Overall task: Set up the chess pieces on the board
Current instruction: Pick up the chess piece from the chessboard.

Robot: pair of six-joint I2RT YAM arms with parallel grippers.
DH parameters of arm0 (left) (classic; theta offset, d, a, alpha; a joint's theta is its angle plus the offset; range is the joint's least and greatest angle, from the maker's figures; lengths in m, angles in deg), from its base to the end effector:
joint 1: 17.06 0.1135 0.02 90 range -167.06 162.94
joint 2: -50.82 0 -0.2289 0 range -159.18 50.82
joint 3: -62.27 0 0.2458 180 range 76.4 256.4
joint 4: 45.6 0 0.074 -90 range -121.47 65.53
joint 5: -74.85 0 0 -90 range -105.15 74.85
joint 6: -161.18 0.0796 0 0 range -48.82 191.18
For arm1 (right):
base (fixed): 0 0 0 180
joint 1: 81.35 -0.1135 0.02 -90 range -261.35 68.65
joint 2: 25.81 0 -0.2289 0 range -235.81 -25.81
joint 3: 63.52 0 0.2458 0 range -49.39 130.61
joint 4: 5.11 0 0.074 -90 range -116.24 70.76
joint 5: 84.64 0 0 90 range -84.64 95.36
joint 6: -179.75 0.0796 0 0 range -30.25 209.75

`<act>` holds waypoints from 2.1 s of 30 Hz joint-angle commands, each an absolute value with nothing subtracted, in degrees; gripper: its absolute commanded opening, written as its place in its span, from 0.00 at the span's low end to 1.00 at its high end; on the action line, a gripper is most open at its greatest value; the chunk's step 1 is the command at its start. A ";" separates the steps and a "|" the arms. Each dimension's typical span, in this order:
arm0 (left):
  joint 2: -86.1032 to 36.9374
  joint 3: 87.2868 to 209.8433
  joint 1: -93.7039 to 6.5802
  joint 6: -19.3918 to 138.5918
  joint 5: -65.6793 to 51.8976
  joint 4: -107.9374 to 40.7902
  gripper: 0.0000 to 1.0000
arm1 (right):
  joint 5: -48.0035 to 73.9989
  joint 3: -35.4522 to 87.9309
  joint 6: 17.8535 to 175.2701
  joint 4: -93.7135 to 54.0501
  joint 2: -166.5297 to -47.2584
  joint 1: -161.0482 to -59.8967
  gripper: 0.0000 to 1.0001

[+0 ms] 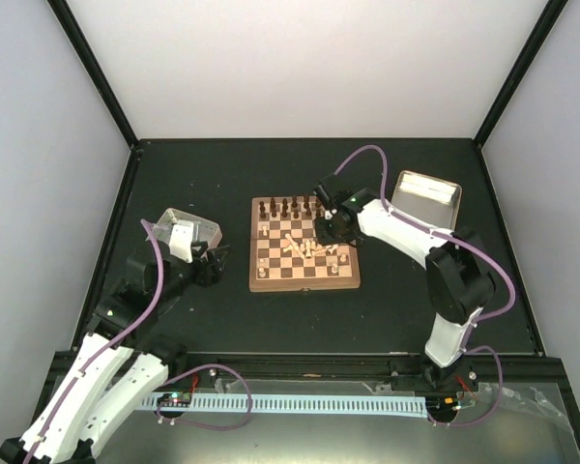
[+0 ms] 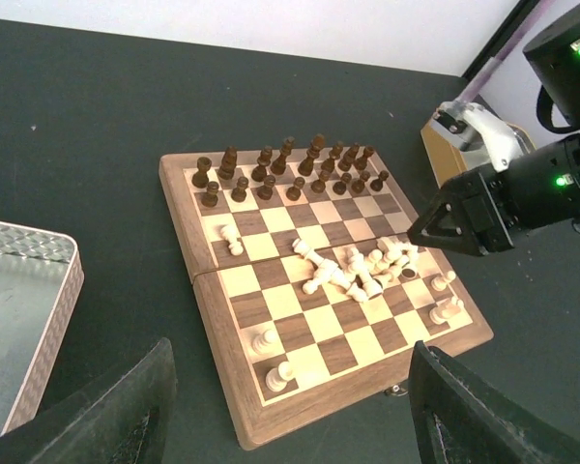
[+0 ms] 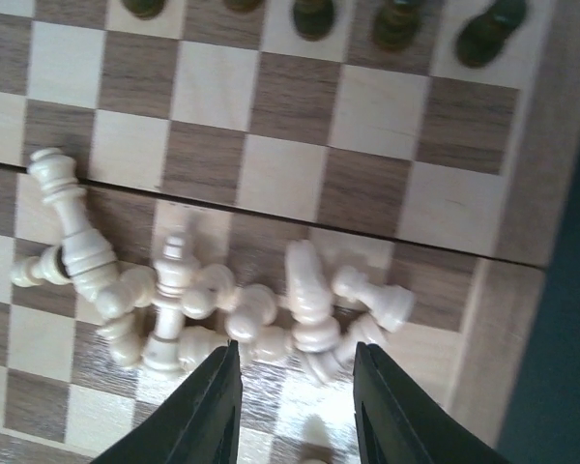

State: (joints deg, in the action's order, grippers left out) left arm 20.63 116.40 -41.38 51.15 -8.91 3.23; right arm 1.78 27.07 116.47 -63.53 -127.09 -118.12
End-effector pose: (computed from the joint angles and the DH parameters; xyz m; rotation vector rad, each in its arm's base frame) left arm 0.1657 -0.0844 0.2639 0.1482 2.0490 -0.5984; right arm 0.2922 0.2121 0.1490 -0.2286 2.7831 0.1966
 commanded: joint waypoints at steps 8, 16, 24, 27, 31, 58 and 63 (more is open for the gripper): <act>20.71 116.45 -40.88 51.67 -8.55 3.07 0.68 | 9.81 31.00 114.64 -60.77 -132.20 -118.86 0.31; 20.82 116.38 -40.88 51.76 -8.83 3.20 0.68 | 8.08 32.29 115.06 -63.36 -134.98 -118.87 0.24; 20.82 116.39 -40.87 51.84 -8.97 3.33 0.68 | 6.57 34.06 115.10 -64.28 -136.70 -118.90 0.21; 20.90 116.35 -40.84 51.93 -8.92 3.40 0.68 | 6.59 34.15 114.93 -64.44 -137.14 -118.95 0.16; 20.85 116.36 -40.88 51.93 -8.91 3.40 0.68 | 6.43 34.10 115.01 -64.75 -137.02 -118.95 0.16; 21.07 116.39 -40.88 51.93 -8.65 3.42 0.68 | 1.68 33.39 115.57 -62.48 -130.07 -121.90 0.10; 21.27 116.36 -40.88 51.84 -8.89 3.52 0.68 | 2.19 35.15 114.89 -65.07 -130.12 -125.70 0.10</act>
State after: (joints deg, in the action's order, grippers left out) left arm 20.47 116.30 -41.38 51.15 -8.93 3.25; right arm 2.81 33.21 115.35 -63.46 -130.96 -122.40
